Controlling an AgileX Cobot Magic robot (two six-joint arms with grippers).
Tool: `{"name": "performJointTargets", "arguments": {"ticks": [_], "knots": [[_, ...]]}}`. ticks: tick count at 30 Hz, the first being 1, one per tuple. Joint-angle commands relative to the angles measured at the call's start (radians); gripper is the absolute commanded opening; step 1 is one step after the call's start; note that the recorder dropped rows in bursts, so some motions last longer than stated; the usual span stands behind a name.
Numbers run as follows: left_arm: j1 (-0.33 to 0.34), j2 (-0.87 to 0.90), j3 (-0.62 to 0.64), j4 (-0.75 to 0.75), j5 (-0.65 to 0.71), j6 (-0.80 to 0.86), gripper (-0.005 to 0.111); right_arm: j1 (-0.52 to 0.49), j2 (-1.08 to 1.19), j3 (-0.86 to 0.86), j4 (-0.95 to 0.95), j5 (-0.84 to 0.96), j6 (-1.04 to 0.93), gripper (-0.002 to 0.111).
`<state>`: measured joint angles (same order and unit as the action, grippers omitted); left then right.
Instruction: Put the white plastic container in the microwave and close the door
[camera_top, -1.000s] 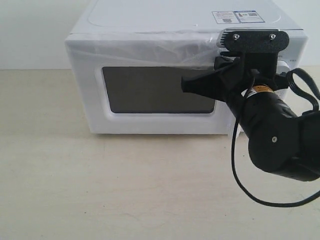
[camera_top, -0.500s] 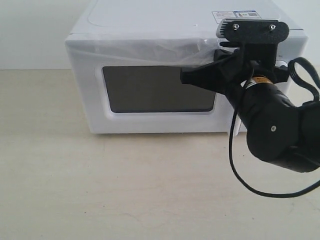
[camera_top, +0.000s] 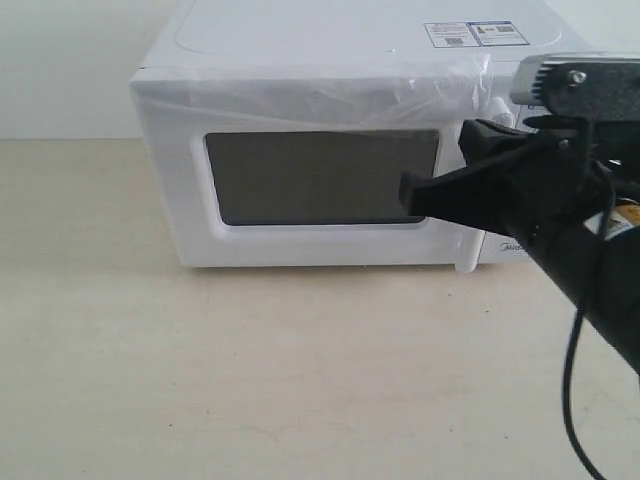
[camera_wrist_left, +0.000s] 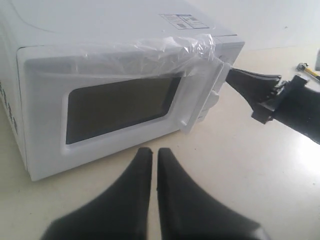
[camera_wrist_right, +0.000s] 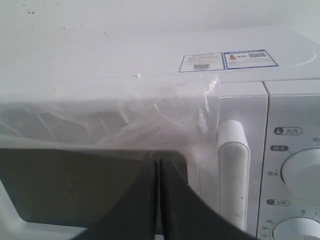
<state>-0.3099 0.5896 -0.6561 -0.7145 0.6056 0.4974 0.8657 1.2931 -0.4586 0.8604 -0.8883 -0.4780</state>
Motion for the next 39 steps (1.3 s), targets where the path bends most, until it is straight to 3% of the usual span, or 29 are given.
{"name": "performJointTargets", "arguments": {"ticks": [1, 7, 11, 16, 20, 28, 33, 39], "knots": [[-0.003, -0.097, 0.003, 0.001, -0.007, -0.045, 0.004, 0.057, -0.152, 0.061, 0.074, -0.011, -0.089, 0.0], [-0.003, -0.297, 0.003, 0.097, 0.037, -0.137, 0.004, 0.14, -0.378, 0.117, 0.155, 0.033, -0.207, 0.0], [-0.003, -0.428, 0.003, 0.192, 0.039, -0.258, 0.004, 0.146, -0.524, 0.125, 0.281, 0.134, -0.323, 0.0], [-0.003, -0.577, 0.003, 0.26, 0.053, -0.289, 0.004, 0.146, -0.656, 0.125, 0.321, 0.23, -0.414, 0.0], [-0.003, -0.59, 0.001, 0.341, 0.058, -0.342, 0.004, 0.146, -0.737, 0.125, 0.342, 0.276, -0.444, 0.0], [-0.003, -0.59, 0.084, 0.349, 0.002, -0.35, 0.004, 0.146, -0.795, 0.127, 0.35, 0.374, -0.445, 0.0], [-0.003, -0.59, 0.095, 0.343, 0.094, -0.35, 0.004, 0.146, -0.793, 0.127, 0.36, 0.388, -0.448, 0.0], [-0.003, -0.59, 0.095, 0.342, 0.102, -0.35, 0.004, 0.146, -0.793, 0.127, 0.36, 0.388, -0.445, 0.0]]}}
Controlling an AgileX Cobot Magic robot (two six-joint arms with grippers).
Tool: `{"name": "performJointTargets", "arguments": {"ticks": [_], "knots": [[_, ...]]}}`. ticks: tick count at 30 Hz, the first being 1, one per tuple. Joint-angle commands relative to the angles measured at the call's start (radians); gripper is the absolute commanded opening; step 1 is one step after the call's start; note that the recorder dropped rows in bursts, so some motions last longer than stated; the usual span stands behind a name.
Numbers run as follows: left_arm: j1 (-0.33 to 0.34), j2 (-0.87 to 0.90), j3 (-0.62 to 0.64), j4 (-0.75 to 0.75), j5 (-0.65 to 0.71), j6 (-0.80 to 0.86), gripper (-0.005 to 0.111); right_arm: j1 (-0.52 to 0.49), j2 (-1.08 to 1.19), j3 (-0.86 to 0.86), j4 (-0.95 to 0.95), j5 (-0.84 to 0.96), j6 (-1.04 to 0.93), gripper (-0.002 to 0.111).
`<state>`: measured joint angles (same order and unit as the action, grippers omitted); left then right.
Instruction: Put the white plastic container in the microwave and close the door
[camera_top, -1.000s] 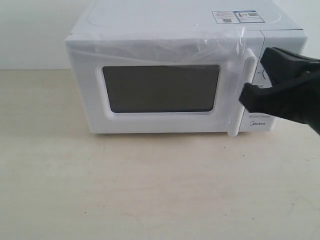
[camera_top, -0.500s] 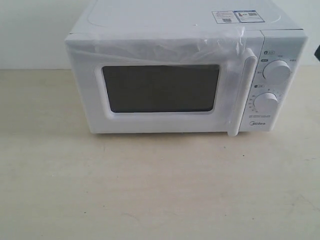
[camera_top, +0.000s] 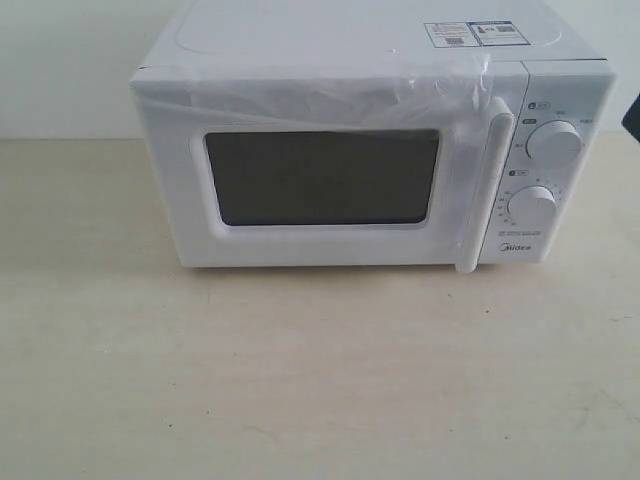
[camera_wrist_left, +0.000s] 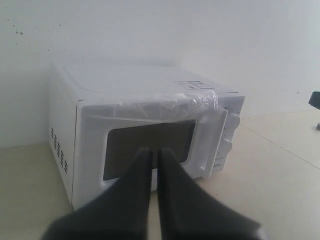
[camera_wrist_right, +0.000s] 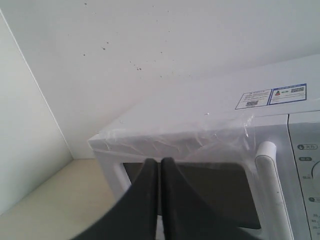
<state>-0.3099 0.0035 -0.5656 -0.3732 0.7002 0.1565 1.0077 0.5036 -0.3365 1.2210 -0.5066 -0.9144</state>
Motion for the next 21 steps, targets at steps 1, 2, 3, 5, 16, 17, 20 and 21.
{"name": "performJointTargets", "arguments": {"ticks": [1, 2, 3, 5, 16, 17, 20, 21], "knots": [[-0.003, -0.004, 0.005, 0.0, 0.007, -0.009, 0.004, 0.004, -0.003, 0.004, -0.001, 0.007, -0.008, 0.0], [-0.003, -0.004, 0.005, 0.0, 0.007, -0.009, 0.004, 0.004, -0.003, 0.004, -0.001, 0.007, -0.008, 0.0], [-0.003, -0.004, 0.005, 0.0, 0.007, -0.009, 0.004, 0.004, -0.003, 0.004, -0.001, 0.007, -0.008, 0.0], [-0.003, -0.004, 0.005, 0.0, 0.007, -0.009, 0.004, 0.004, -0.003, 0.004, -0.001, 0.007, -0.008, 0.0], [0.027, -0.004, 0.038, 0.274, -0.097, 0.217, 0.004, 0.004, -0.003, 0.004, -0.001, 0.001, -0.007, 0.0], [0.044, -0.004, 0.057, 0.312, -0.168, 0.201, 0.004, 0.004, -0.003, 0.004, -0.001, 0.001, -0.007, 0.0], [0.1, -0.004, 0.122, 0.399, -0.357, 0.146, 0.004, 0.004, -0.003, 0.004, -0.001, 0.001, -0.007, 0.0], [0.119, -0.004, 0.145, 0.414, -0.413, 0.132, 0.004, 0.004, -0.003, 0.004, -0.001, 0.001, -0.007, 0.0]]}}
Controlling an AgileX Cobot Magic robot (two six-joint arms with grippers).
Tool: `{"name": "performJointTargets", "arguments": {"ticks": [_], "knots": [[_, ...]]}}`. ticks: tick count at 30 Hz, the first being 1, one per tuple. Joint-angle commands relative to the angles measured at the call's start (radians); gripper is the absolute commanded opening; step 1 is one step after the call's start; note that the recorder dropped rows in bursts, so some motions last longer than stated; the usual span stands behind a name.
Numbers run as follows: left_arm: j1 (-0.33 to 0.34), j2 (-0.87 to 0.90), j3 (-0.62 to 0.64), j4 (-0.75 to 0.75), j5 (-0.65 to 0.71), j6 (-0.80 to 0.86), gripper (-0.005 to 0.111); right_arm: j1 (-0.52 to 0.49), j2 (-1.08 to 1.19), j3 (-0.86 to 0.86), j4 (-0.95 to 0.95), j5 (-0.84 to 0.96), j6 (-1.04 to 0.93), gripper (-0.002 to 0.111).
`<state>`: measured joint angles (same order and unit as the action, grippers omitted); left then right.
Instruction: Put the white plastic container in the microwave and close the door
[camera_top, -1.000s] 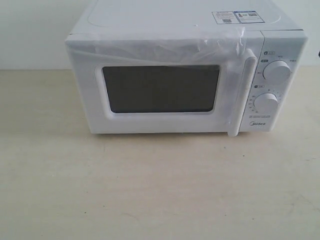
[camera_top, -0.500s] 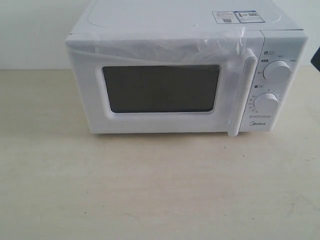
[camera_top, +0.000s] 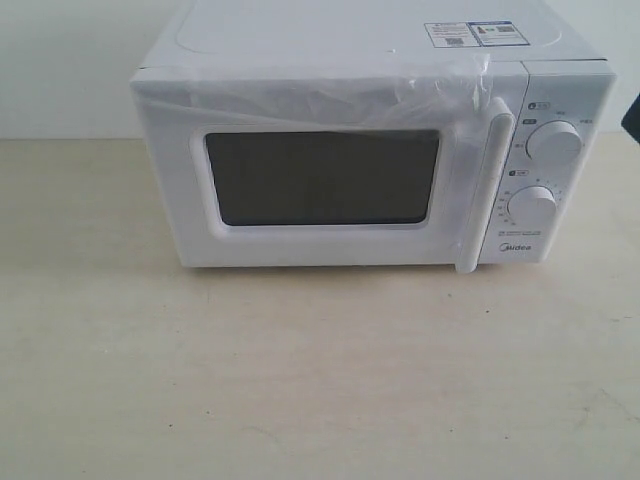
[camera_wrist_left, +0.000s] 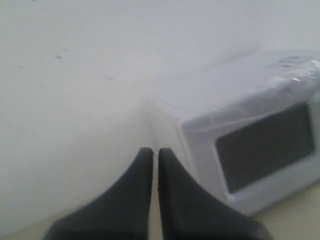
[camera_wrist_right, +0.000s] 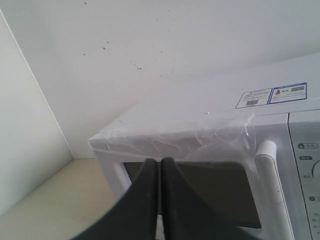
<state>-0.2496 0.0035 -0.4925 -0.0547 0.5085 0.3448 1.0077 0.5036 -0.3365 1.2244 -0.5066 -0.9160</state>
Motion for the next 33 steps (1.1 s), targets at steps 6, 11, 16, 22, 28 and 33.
{"name": "performJointTargets", "arguments": {"ticks": [6, 11, 16, 22, 28, 33], "knots": [[0.224, -0.004, 0.234, 0.103, -0.418, -0.198, 0.004, 0.004, -0.003, 0.004, -0.004, -0.001, -0.005, 0.0], [0.343, -0.004, 0.353, 0.086, -0.484, -0.286, 0.004, 0.004, -0.003, 0.004, -0.004, -0.001, -0.005, 0.0], [0.37, -0.004, 0.467, 0.074, -0.563, -0.317, 0.004, 0.004, -0.003, 0.004, -0.004, -0.001, -0.005, 0.0], [0.37, -0.004, 0.493, 0.076, -0.502, -0.283, 0.004, 0.004, -0.003, 0.004, -0.004, -0.001, -0.003, 0.0], [0.37, -0.004, 0.493, 0.076, -0.298, -0.261, 0.004, 0.004, -0.003, 0.004, -0.004, -0.001, -0.003, 0.0], [0.37, -0.004, 0.493, 0.076, -0.215, -0.276, 0.004, 0.004, -0.003, 0.004, -0.004, -0.001, -0.003, 0.0]]}}
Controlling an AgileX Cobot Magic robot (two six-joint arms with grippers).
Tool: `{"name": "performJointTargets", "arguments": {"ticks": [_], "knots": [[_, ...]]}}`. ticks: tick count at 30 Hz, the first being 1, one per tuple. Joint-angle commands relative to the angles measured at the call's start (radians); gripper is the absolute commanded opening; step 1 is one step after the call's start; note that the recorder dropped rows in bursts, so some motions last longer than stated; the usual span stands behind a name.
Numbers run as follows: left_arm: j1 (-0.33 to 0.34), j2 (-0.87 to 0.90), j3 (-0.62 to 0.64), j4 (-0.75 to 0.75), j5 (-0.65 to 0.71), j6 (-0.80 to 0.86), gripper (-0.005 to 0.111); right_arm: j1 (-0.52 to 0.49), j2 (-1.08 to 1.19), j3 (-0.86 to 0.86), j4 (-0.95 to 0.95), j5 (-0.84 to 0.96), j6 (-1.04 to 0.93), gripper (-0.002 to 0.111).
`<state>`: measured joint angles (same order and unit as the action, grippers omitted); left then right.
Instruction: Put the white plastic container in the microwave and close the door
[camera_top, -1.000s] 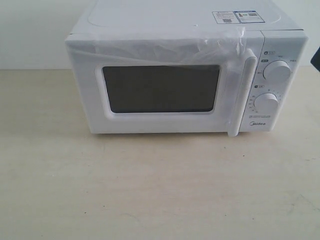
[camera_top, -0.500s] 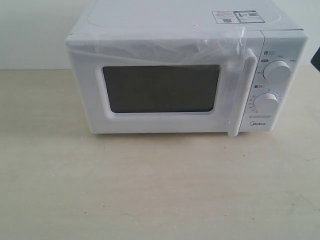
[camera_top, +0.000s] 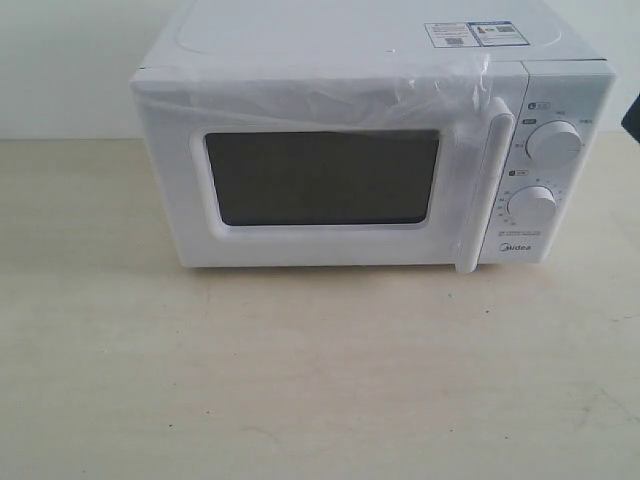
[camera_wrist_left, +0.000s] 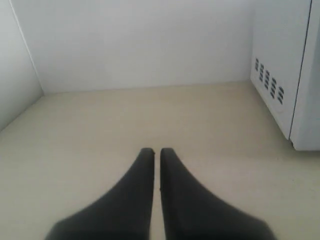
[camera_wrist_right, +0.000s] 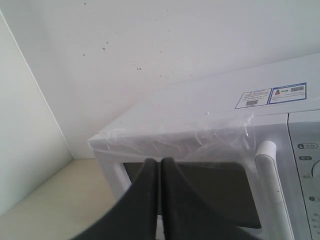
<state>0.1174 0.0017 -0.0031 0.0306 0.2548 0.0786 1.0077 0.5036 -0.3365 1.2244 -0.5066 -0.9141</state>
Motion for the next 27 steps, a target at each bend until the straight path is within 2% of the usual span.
{"name": "performJointTargets", "arguments": {"ticks": [1, 5, 24, 25, 27], "knots": [[0.003, -0.002, 0.003, -0.009, 0.039, -0.01, 0.004, 0.004, -0.003, 0.004, -0.004, -0.001, -0.005, 0.0], [0.001, -0.002, 0.003, -0.037, 0.041, -0.051, 0.004, 0.004, -0.003, 0.004, -0.004, -0.001, -0.005, 0.0], [0.001, -0.002, 0.003, -0.041, 0.041, -0.049, 0.004, 0.004, -0.005, 0.006, -0.003, -0.007, -0.044, 0.0], [0.001, -0.002, 0.003, -0.041, 0.041, -0.049, 0.004, -0.015, -0.006, 0.011, -0.002, 0.006, -0.043, 0.0], [0.001, -0.002, 0.003, -0.041, 0.041, -0.049, 0.004, -0.123, -0.018, 0.031, 0.001, 0.113, -0.029, 0.0]]}}
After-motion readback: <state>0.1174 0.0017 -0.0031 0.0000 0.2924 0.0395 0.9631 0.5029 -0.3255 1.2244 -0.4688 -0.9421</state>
